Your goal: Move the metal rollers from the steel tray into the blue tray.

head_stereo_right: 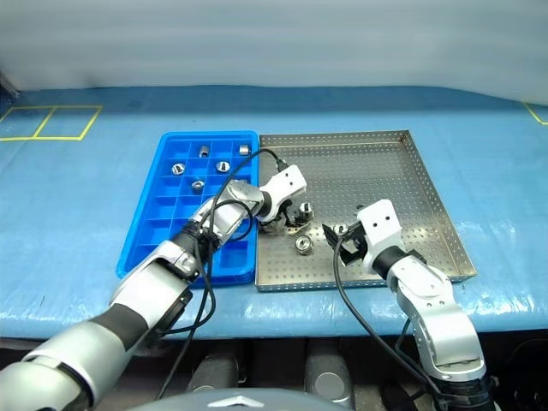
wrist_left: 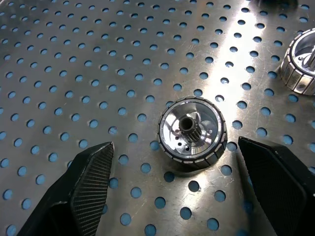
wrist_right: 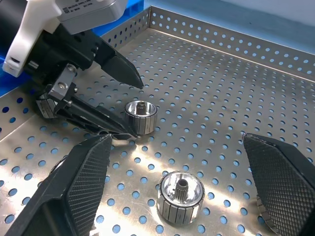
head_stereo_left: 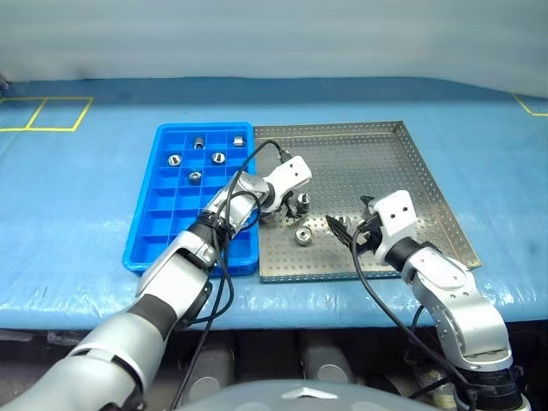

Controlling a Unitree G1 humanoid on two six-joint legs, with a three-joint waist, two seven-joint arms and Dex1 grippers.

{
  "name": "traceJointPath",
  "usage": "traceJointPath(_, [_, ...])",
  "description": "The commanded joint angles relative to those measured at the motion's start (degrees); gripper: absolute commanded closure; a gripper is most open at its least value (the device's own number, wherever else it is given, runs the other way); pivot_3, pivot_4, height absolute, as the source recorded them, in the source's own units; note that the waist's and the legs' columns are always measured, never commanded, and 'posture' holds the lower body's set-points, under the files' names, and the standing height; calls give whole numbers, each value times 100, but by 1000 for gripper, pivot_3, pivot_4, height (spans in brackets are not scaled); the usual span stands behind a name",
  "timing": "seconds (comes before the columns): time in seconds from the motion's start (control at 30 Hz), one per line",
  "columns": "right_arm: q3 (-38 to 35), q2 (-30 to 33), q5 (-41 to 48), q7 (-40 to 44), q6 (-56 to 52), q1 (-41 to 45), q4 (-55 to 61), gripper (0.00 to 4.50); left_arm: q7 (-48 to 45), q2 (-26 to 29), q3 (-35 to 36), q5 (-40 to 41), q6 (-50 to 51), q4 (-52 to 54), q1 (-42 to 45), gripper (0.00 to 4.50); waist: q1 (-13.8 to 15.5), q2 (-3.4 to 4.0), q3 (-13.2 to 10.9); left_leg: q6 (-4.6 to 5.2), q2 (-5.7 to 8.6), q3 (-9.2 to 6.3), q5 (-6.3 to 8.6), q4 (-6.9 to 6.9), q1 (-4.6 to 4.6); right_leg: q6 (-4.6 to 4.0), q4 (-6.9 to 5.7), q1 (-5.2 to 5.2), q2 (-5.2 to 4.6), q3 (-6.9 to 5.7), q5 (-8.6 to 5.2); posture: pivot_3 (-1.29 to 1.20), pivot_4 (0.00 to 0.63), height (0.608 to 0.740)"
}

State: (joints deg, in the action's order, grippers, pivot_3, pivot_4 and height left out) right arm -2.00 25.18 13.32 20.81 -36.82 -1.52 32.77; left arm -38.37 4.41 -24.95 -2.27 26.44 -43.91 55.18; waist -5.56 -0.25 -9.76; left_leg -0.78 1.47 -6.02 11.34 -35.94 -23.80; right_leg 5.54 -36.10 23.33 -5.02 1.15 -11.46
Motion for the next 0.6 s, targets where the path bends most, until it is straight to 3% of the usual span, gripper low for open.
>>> traceJointPath(0.03, [-91, 35, -19, -39, 38, 52, 248, 0, 184, -140, 331, -1, -226, -106, 144, 468, 0, 0, 0, 0, 0, 0, 0, 0, 0, 0, 0, 0, 0, 0, 0, -206, 150, 740])
traceJointPath(0.2, [-20, 11, -52, -51, 48, 84, 194, 0, 105, -163, 463, -10, -149, -31, 55, 1972, 0, 0, 0, 0, 0, 0, 0, 0, 0, 1, -1, 1, 0, 1, 1, -189, 150, 740])
traceJointPath(0.6, [260, -30, -99, 94, 125, 447, -208, 0, 240, 77, 970, 138, 191, 902, -204, 1972, 44, 0, 0, 0, 0, 1, -1, -1, 4, 1, -11, 2, 0, 3, 1, -106, 150, 740])
